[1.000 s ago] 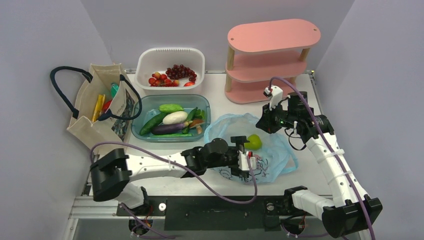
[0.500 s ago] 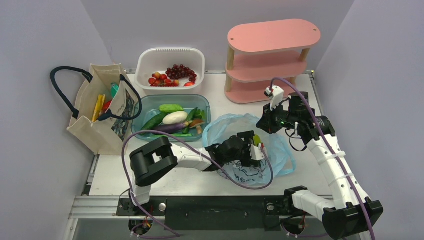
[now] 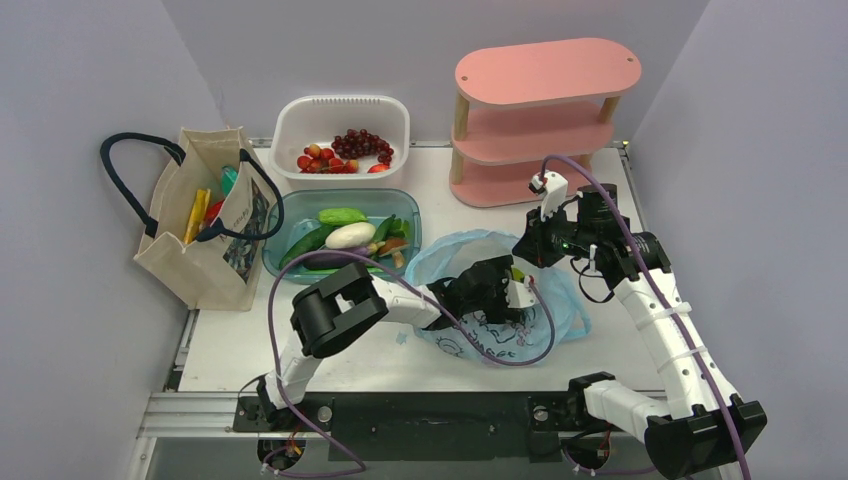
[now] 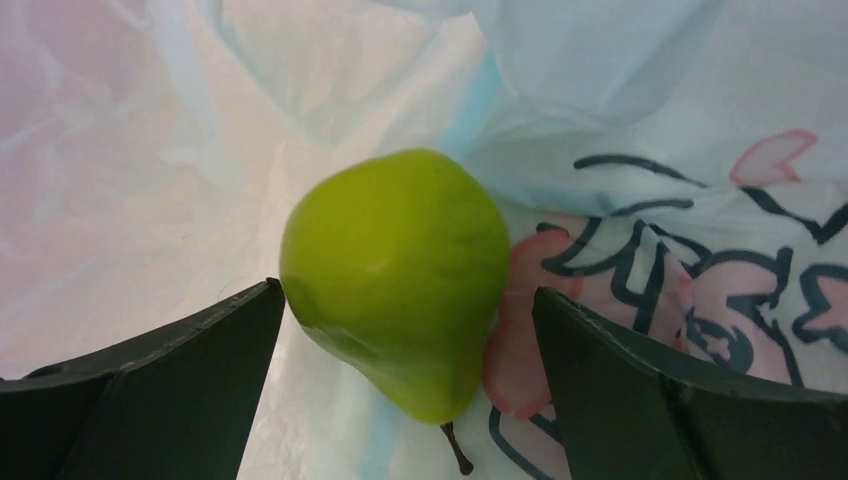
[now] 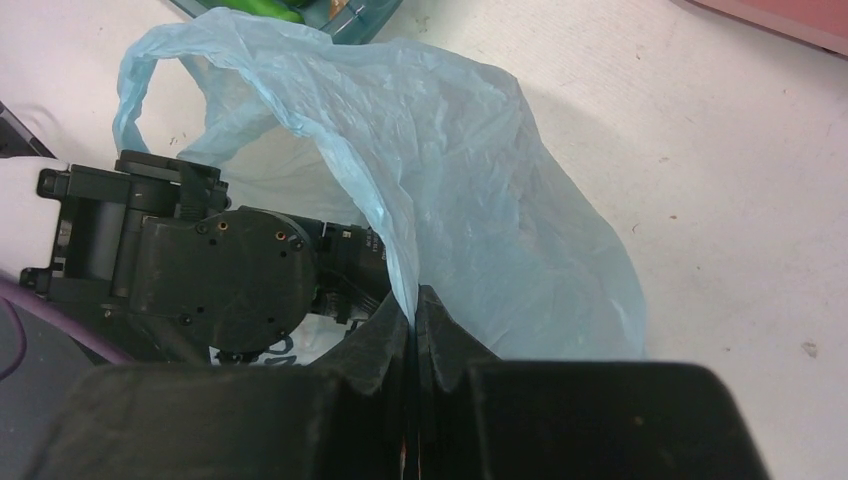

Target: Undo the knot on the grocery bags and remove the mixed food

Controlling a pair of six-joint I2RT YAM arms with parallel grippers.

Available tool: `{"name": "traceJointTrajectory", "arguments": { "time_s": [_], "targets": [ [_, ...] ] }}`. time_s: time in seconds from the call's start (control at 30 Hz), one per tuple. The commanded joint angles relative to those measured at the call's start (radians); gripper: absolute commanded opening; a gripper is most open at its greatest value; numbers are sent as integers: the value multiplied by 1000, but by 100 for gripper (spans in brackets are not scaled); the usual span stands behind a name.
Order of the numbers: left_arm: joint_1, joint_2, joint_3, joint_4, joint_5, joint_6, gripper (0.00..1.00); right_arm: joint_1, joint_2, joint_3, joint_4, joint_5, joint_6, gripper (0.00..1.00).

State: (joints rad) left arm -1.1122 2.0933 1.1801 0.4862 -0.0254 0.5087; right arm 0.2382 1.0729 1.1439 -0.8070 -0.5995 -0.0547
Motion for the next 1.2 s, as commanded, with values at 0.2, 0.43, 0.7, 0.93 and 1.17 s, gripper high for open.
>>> {"name": "traceJointTrajectory", "arguments": {
  "time_s": [0.2, 0.43, 0.7, 0.93, 1.17],
  "targets": [
    [6, -2, 42, -56, 62, 2, 83, 4, -12, -3, 44, -4, -2, 0],
    [0, -181, -55, -58, 130, 39, 65, 2, -14, -8, 50, -5, 7, 0],
    [-8, -385, -154, -147, 207, 52, 52, -7, -21, -10, 59, -21, 22, 0],
    [-24, -338, -112, -159, 156, -37, 89, -9, -30, -19, 63, -35, 30, 0],
    [-16, -175, 8, -159, 157, -58, 95, -9, -22, -2, 56, -32, 36, 0]
  ]
}}
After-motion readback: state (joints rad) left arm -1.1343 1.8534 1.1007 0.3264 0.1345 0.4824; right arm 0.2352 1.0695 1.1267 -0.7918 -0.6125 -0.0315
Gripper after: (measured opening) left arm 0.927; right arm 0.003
